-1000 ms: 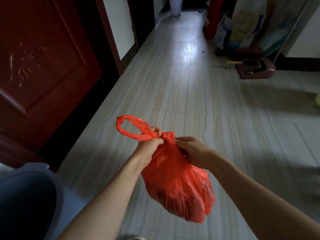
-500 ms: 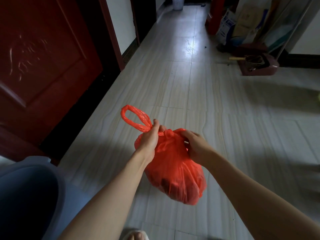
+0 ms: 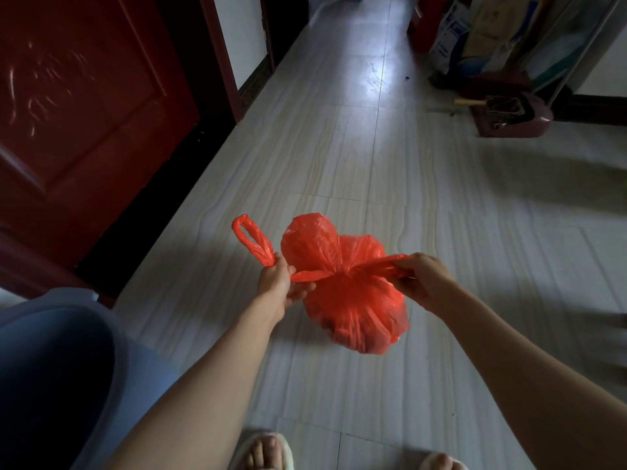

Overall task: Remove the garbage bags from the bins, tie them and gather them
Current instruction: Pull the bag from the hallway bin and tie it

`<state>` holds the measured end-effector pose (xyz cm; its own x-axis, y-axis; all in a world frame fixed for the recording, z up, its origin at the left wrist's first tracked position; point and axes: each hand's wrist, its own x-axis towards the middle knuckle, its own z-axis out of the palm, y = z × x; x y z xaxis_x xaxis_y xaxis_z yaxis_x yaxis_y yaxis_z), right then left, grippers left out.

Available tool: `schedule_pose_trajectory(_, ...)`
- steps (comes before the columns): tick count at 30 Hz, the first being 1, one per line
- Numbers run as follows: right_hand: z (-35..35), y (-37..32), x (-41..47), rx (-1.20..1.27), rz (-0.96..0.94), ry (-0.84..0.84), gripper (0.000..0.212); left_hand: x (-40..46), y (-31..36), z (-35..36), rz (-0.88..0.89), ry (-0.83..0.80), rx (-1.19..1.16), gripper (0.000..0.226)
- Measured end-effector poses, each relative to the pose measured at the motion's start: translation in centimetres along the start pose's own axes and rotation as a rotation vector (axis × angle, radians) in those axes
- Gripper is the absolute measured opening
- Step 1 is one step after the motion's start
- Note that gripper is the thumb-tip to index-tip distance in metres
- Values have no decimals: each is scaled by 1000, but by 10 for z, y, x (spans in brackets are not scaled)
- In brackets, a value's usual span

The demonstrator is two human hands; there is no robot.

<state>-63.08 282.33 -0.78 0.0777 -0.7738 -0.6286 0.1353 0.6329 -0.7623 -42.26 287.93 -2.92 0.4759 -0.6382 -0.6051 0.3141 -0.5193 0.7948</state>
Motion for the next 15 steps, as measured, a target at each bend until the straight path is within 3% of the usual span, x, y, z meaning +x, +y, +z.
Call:
schedule_pose_trajectory(2,-2,1,3,54,52,11,30,-1,-1,3,-73,-21,-85,44)
schedule_pose_trajectory(9,-22,6,13,545,316,-82,31,6,-13,-12,-177,72,-167,34)
schedule_pose_trajectory(15,-35,10,19,526,310,-51,36,14,-26,-28,-213,109,-181,36)
